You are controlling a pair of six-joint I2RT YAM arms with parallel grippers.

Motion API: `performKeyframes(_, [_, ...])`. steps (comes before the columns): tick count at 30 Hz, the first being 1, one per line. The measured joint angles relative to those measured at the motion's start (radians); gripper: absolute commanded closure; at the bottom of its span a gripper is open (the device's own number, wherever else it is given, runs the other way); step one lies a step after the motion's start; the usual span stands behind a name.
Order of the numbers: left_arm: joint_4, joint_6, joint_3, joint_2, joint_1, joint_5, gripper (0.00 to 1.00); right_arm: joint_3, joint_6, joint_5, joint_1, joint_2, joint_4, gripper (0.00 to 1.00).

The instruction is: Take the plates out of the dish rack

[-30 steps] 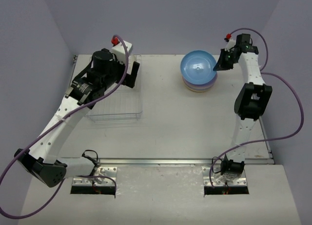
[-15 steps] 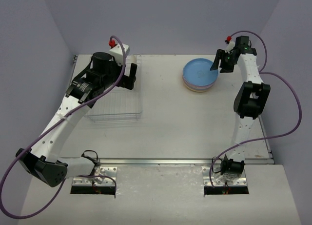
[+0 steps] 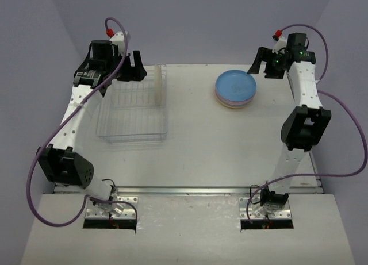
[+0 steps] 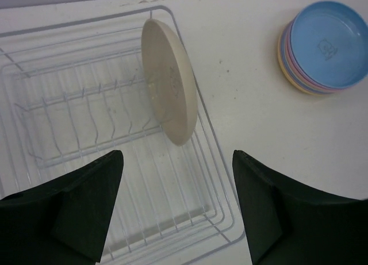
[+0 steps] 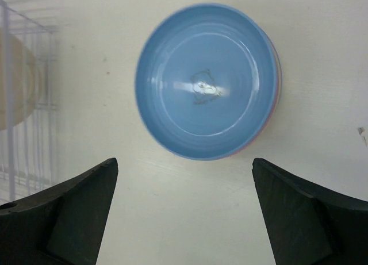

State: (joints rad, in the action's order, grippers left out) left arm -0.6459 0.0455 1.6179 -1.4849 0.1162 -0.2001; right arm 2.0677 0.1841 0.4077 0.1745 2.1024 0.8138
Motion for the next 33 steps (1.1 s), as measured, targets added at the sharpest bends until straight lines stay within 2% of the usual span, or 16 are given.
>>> performKeyframes(4, [0.016,0.049,0.073,-0.159,-0.067,-0.186,0.29,-0.123,-0.004,0.059,0.0,-0.209,0.001,0.01])
performKeyframes(10, [0.021,0.086,0.157,-0.373,-0.086,-0.406,0.34,-0.374,-0.018,0.163,0.0,-0.435,-0.017,0.01])
performKeyframes(15, [0.017,0.09,0.216,-0.472,-0.086,-0.469,0.4,-0.469,-0.022,0.206,0.0,-0.454,0.002,0.01])
performKeyframes(18, [0.02,0.091,0.256,-0.509,-0.086,-0.482,0.49,-0.477,-0.023,0.217,0.0,-0.454,0.008,0.01])
performKeyframes(21, [0.027,0.093,0.298,-0.547,-0.086,-0.507,0.52,-0.477,-0.023,0.225,0.0,-0.454,0.006,0.01])
performKeyframes(28, [0.035,0.101,0.306,-0.595,-0.086,-0.561,0.59,-0.477,-0.022,0.239,0.0,-0.454,0.007,0.01])
performKeyframes(33, [0.039,0.118,0.306,-0.618,-0.086,-0.597,0.69,-0.472,-0.021,0.25,0.0,-0.447,0.012,0.01])
